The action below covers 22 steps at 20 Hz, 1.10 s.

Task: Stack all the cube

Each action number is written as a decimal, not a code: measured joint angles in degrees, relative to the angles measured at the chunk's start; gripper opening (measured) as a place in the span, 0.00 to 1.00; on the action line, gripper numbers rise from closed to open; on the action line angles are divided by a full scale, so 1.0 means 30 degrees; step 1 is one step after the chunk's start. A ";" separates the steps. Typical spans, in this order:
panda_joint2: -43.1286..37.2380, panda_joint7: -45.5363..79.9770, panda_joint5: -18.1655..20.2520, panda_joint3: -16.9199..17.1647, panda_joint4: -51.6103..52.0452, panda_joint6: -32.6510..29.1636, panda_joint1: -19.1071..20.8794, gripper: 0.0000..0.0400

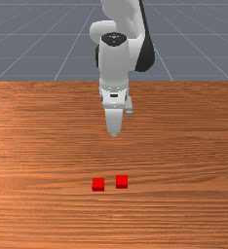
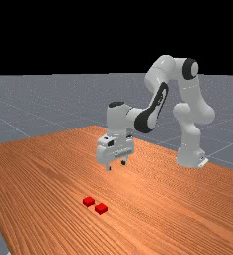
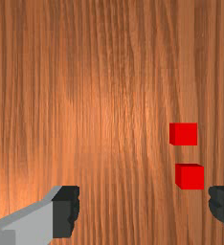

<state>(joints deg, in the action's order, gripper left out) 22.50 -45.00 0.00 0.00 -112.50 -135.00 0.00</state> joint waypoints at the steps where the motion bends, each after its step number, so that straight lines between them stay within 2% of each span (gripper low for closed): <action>1: 0.0000 0.0000 0.0000 0.0000 0.0000 0.0000 0.0000 0.61; 2: 0.0000 0.0000 0.0000 0.0000 0.0000 0.0000 0.0000 0.37; 3: 0.0000 0.0000 0.0000 0.0000 0.0000 0.0000 0.0000 0.22; 5: 0.0000 0.0000 0.0000 0.0000 0.0000 0.0000 0.0000 0.08; 6: 0.0010 0.0111 -0.0124 0.0051 0.0000 -0.0018 -0.0055 0.44; 7: 0.0051 0.0007 -0.0009 0.0003 0.0064 0.0084 -0.0005 0.66; 8: 0.0076 0.0007 -0.0009 0.0003 0.0103 0.0147 -0.0005 0.79; 9: 0.0080 0.0014 -0.0009 0.0002 0.0106 0.0155 -0.0007 0.88; 11: 0.0039 0.0167 -0.0001 0.0019 0.0012 -0.0006 -0.0041 0.95; 13: 0.0037 0.0056 -0.0011 -0.0002 0.0081 0.0361 -0.0029 0.98; 19: 0.0507 0.0270 -0.0252 0.0102 0.0563 0.0213 -0.0145 1.00; 22: 0.1590 0.0082 -0.0043 0.0009 0.2442 0.1443 -0.0053 1.00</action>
<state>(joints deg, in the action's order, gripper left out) 27.27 -44.75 -0.13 0.03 -105.18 -130.67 -0.16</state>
